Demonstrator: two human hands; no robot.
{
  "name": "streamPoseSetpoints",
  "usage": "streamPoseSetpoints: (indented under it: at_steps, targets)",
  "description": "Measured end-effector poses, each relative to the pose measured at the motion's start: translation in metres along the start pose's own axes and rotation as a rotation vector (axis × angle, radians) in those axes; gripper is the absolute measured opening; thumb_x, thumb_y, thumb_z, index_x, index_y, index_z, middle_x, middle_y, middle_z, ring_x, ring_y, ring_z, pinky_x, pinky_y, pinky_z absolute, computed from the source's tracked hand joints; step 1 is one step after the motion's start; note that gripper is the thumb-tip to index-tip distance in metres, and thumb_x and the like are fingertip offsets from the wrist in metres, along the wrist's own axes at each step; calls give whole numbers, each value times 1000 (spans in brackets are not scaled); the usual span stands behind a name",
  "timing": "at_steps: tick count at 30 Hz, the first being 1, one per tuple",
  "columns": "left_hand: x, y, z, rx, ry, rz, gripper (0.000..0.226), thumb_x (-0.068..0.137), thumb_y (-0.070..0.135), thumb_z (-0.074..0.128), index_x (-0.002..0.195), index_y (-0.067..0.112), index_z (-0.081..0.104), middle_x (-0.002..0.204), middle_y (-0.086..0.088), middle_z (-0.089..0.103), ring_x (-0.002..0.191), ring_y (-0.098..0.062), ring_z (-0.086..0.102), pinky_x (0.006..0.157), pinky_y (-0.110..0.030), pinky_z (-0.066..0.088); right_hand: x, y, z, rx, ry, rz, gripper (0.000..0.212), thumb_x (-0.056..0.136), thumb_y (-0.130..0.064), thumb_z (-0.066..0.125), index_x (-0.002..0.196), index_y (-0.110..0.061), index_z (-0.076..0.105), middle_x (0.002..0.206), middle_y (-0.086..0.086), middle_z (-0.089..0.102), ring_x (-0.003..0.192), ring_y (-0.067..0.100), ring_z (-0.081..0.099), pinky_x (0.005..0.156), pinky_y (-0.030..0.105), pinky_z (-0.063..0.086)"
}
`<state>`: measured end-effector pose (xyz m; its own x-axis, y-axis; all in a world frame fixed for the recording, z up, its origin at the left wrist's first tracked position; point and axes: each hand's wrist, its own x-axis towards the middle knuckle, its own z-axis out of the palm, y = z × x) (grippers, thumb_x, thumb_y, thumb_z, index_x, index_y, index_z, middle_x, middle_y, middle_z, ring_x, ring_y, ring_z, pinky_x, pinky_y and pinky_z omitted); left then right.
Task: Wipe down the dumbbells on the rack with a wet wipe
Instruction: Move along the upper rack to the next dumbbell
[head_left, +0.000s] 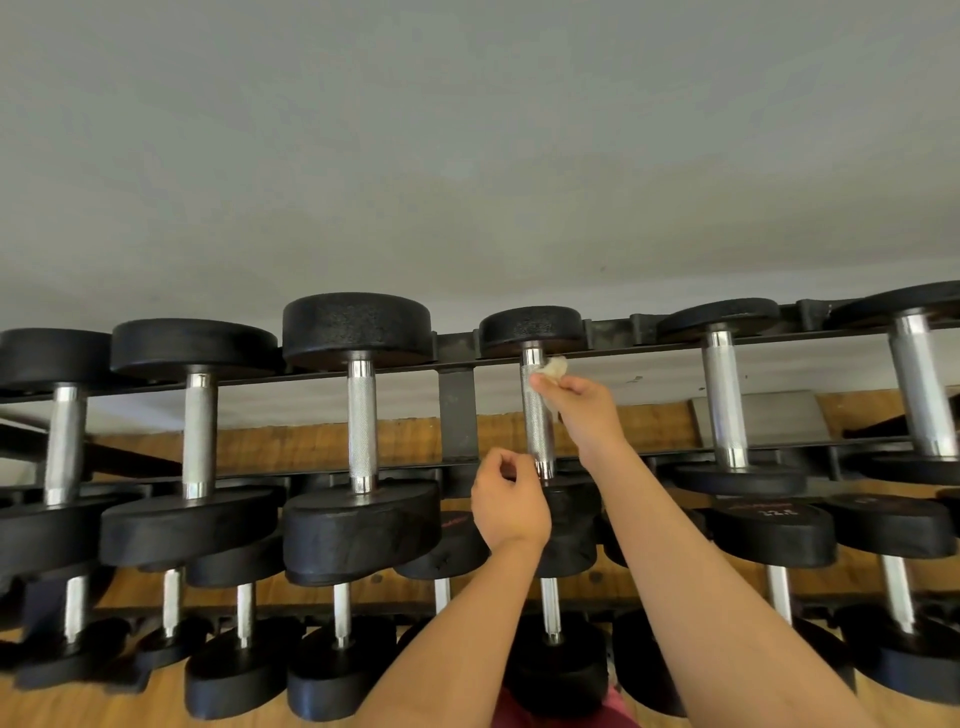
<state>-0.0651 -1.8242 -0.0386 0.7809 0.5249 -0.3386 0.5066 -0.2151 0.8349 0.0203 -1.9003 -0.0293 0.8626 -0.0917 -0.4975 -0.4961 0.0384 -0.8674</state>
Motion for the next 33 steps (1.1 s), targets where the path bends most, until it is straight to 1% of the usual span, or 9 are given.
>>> streamPoseSetpoints:
  at_steps: [3, 7, 10, 13, 16, 18, 20, 27, 33]
  targets:
    - [0, 0, 0, -1, 4, -2, 21, 93, 19, 53, 73, 16, 54, 68, 3, 56, 63, -10, 51, 58, -22, 38, 3, -3, 1, -17, -14, -18, 29, 88, -34, 69, 111, -16, 64, 97, -9, 64, 88, 1, 55, 66, 14, 35]
    - [1, -1, 1, -9, 6, 0, 21, 93, 19, 53, 72, 16, 53, 67, 4, 56, 62, -9, 51, 57, -21, 37, 8, -6, 4, 4, -17, -28, 37, 86, -34, 71, 117, -16, 63, 107, -4, 66, 96, 6, 59, 69, 15, 40]
    - [1, -2, 1, -16, 7, 4, 22, 93, 18, 54, 71, 17, 53, 67, 5, 56, 62, -9, 51, 58, -21, 37, 8, -6, 8, -3, -15, -50, 27, 89, -34, 68, 112, -20, 63, 99, -9, 65, 90, 1, 57, 68, 14, 40]
    - [2, -3, 1, -22, 9, 9, 21, 93, 19, 54, 72, 16, 54, 67, 5, 56, 63, -8, 51, 58, -19, 38, 7, -4, 6, -1, 46, -79, 14, 94, -33, 62, 98, -20, 64, 92, -7, 66, 86, 5, 60, 65, 15, 43]
    - [2, -5, 1, -22, 12, 15, 20, 94, 18, 53, 75, 14, 56, 70, 3, 58, 64, -8, 52, 59, -19, 38, 6, -1, 2, 39, 98, -86, 16, 95, -31, 60, 97, -17, 67, 90, -5, 67, 84, 5, 62, 64, 14, 43]
    - [2, -5, 2, -23, 18, 18, 20, 94, 18, 52, 75, 13, 56, 70, 2, 59, 63, -9, 52, 59, -21, 39, 4, 1, 5, -1, 27, -81, 19, 94, -35, 61, 101, -18, 66, 91, -6, 66, 85, 5, 60, 65, 15, 43]
    - [3, -4, 2, -21, 22, 19, 20, 94, 18, 51, 75, 12, 56, 69, 2, 58, 63, -10, 52, 60, -24, 41, 2, 3, 10, -61, -23, -79, 20, 93, -39, 61, 96, -20, 64, 90, -2, 64, 82, 8, 58, 68, 18, 46]
    - [3, -6, 3, -17, 21, 21, 20, 94, 18, 52, 75, 11, 57, 70, 1, 60, 64, -11, 53, 60, -24, 40, 4, -1, 8, 56, 96, -56, 20, 97, -35, 57, 102, -18, 64, 88, -8, 63, 83, 3, 57, 64, 15, 41]
    - [3, -5, 3, -21, 20, 23, 21, 94, 18, 51, 75, 11, 56, 72, 1, 60, 65, -9, 53, 60, -21, 40, 4, -1, 8, -27, -30, -43, 14, 92, -40, 62, 97, -27, 59, 93, -11, 61, 87, 3, 56, 65, 17, 40]
